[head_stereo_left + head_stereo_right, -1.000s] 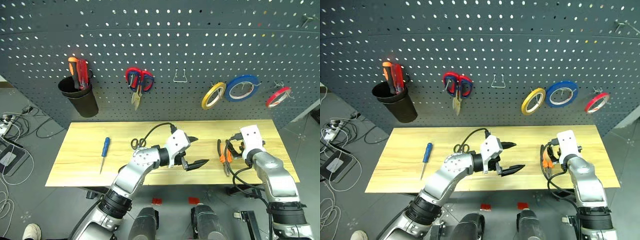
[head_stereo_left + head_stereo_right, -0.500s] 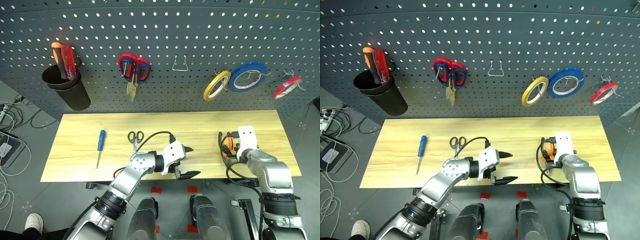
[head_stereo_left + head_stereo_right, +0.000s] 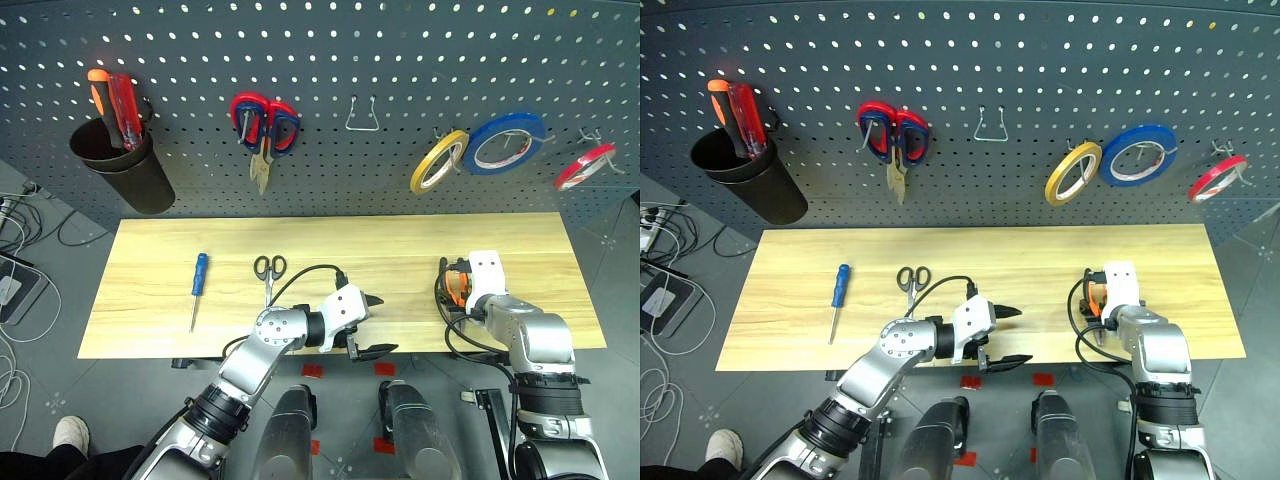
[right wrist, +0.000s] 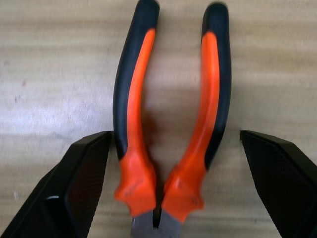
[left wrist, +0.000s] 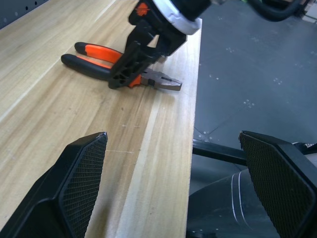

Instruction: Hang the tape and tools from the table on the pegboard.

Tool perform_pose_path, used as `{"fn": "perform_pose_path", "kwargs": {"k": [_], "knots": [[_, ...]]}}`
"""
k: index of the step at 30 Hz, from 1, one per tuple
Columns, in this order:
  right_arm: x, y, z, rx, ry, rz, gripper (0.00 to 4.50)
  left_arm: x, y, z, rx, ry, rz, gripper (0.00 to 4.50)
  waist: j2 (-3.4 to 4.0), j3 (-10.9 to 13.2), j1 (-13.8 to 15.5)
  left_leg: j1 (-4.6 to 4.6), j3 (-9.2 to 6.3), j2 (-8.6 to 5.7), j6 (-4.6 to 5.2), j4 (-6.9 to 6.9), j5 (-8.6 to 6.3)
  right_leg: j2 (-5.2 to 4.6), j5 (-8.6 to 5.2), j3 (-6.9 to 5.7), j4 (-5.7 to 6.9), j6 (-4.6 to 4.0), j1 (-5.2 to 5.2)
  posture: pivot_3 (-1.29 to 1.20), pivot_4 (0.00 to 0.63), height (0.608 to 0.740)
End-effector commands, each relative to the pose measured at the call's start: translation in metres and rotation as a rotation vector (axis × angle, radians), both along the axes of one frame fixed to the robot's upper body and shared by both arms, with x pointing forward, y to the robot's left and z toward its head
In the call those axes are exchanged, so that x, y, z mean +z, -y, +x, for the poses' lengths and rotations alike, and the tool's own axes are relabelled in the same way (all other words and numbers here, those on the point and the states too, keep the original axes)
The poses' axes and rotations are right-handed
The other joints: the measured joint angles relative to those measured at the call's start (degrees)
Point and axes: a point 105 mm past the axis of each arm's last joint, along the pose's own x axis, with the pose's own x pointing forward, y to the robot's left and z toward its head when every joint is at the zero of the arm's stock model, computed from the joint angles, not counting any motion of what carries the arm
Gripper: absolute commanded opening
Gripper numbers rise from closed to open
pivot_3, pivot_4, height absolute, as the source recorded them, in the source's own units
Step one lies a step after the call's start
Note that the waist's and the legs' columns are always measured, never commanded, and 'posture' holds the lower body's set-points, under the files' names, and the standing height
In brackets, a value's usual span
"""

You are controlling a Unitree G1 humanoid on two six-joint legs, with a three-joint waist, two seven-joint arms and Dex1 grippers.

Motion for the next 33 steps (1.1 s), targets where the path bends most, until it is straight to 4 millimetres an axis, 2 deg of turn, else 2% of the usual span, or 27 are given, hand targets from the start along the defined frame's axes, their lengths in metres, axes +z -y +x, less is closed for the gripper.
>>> {"fn": "perform_pose_path", "kwargs": {"k": [1, 5, 11, 15, 18, 21, 24, 28, 33], "knots": [[-0.005, 0.005, 0.003, -0.005, -0.003, -0.001, 4.47, 0.008, 0.002, -0.003, -0.007, 0.023, -0.024, 4.5, -0.05, 0.12, 0.03, 0.0, 0.0, 0.0, 0.0, 0.0, 0.0, 0.0, 0.0, 0.0, 0.0, 0.0, 0.0, 0.06, 0.447, 0.74], [-0.012, 0.007, 0.005, -0.018, -0.021, 0.006, 4.47, 0.009, 0.0, -0.001, -0.006, 0.026, -0.023, 4.5, -0.11, 0.16, 0.05, 0.0, -0.01, 0.0, 0.0, -0.01, 0.0, 0.0, 0.0, -0.01, -0.01, 0.0, 0.0, 0.06, 0.446, 0.74], [-0.007, 0.005, 0.008, -0.014, -0.001, 0.018, 3.14, 0.01, -0.001, 0.003, 0.007, 0.034, -0.026, 4.5, -0.13, 0.17, 0.1, 0.0, -0.02, 0.01, 0.0, -0.02, 0.0, 0.0, 0.0, -0.02, -0.02, 0.0, 0.0, 0.07, 0.434, 0.74], [-0.002, 0.006, 0.011, -0.014, 0.014, 0.011, 3.14, 0.011, -0.001, 0.005, 0.011, 0.042, -0.03, 4.5, -0.13, 0.17, 0.13, 0.0, -0.02, 0.02, 0.0, -0.03, 0.0, 0.0, 0.0, -0.01, -0.03, 0.0, 0.0, 0.07, 0.424, 0.74], [0.007, -0.001, 0.013, 0.045, 0.052, 0.004, 3.14, 0.018, -0.003, 0.005, 0.021, 0.062, -0.045, 4.5, -0.12, 0.16, 0.13, 0.0, -0.03, 0.03, 0.0, -0.04, 0.0, -0.01, 0.0, -0.02, -0.04, 0.0, 0.0, 0.07, 0.399, 0.74], [0.018, -0.018, 0.01, 0.144, 0.116, 0.038, 3.14, 0.03, -0.004, -0.002, 0.009, 0.099, -0.066, 4.5, -0.12, 0.16, 0.15, -0.03, -0.03, 0.04, -0.02, -0.08, 0.01, -0.01, 0.0, -0.02, -0.05, 0.0, -0.05, 0.07, 0.37, 0.74], [0.026, -0.033, 0.002, 0.271, 0.201, -0.025, 3.14, 0.042, -0.007, -0.009, 0.027, 0.116, -0.094, 4.5, -0.09, 0.14, 0.13, -0.18, -0.03, 0.1, -0.12, -0.15, 0.06, -0.01, 0.0, -0.03, -0.09, 0.01, -0.24, 0.07, 0.347, 0.74], [0.04, -0.048, -0.004, 0.354, 0.311, -0.039, 3.14, 0.059, -0.016, -0.016, 0.08, 0.134, -0.129, 4.5, -0.05, 0.03, 0.13, -0.3, -0.04, 0.1, -0.26, -0.12, 0.14, -0.08, 0.0, -0.04, -0.07, 0.01, -0.35, 0.08, 0.307, 0.74], [0.071, -0.079, -0.005, 0.44, 0.482, 0.003, 3.14, 0.082, -0.031, -0.027, 0.168, 0.197, -0.147, 4.5, -0.07, -0.45, 0.28, -0.49, -0.22, 0.12, -0.49, -0.12, 0.28, -0.17, 0.01, -0.22, -0.07, 0.02, -0.47, 0.11, 0.263, 0.74]]}}
